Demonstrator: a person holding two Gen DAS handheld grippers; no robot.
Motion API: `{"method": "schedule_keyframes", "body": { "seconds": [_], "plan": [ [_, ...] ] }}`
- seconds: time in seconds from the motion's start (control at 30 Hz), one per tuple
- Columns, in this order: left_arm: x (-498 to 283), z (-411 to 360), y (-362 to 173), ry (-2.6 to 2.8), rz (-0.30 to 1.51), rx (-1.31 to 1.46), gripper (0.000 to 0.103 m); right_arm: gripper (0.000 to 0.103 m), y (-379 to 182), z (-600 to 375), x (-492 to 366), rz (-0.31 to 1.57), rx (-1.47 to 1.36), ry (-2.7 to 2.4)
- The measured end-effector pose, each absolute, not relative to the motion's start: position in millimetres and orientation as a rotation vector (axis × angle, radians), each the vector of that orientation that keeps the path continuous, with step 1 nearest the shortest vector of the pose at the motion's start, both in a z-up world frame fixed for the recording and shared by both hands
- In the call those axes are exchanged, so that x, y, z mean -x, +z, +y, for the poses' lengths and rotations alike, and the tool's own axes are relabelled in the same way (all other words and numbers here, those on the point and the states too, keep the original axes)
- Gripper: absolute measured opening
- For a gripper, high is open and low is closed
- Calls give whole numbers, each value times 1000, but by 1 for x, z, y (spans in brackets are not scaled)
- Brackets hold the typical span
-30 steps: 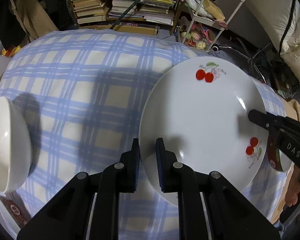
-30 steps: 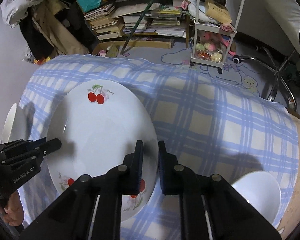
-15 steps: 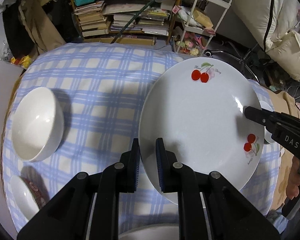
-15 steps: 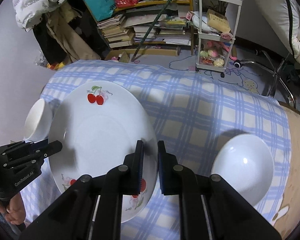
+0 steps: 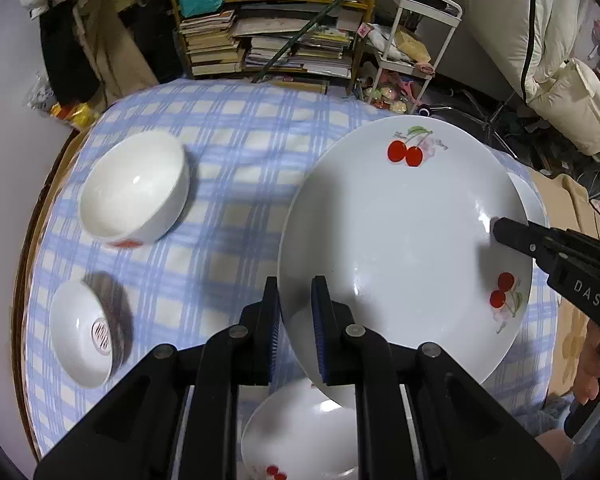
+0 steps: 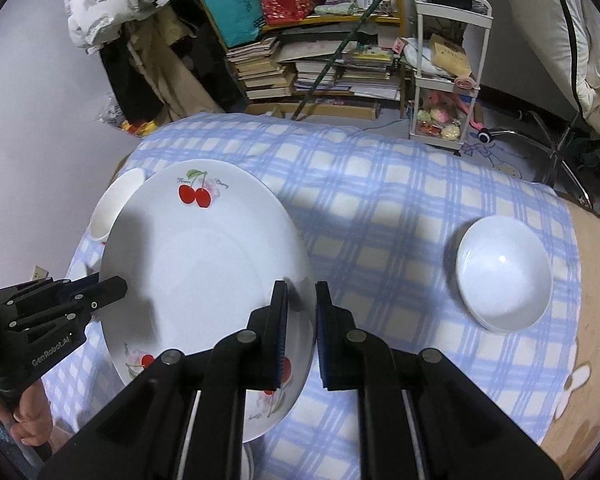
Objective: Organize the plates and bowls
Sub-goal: 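Carry both gripped cherry-print plates across the table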
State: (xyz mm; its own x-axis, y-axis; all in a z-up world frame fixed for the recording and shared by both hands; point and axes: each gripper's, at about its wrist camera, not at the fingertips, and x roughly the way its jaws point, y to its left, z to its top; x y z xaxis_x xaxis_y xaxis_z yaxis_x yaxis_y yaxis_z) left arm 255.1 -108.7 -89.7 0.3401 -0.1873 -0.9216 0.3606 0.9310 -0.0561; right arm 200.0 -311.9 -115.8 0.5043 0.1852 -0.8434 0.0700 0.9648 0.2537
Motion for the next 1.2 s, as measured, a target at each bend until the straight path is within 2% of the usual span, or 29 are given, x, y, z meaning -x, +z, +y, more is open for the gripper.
{"method": "schedule_keyframes", "body": {
  "seconds": [0.33, 0.87, 1.2],
  "plan": [
    [-210, -74, -93, -320, 1175, -180, 15, 15, -120, -277, -163, 1039, -268, 102],
    [-144, -32, -132, -261, 1231, -186, 16, 15, -158, -232, -111, 1082, -257, 149],
    [-132, -29, -165, -216, 1285, -161, 17, 15, -177, -220, -102, 1075, -219, 123]
  ]
}}
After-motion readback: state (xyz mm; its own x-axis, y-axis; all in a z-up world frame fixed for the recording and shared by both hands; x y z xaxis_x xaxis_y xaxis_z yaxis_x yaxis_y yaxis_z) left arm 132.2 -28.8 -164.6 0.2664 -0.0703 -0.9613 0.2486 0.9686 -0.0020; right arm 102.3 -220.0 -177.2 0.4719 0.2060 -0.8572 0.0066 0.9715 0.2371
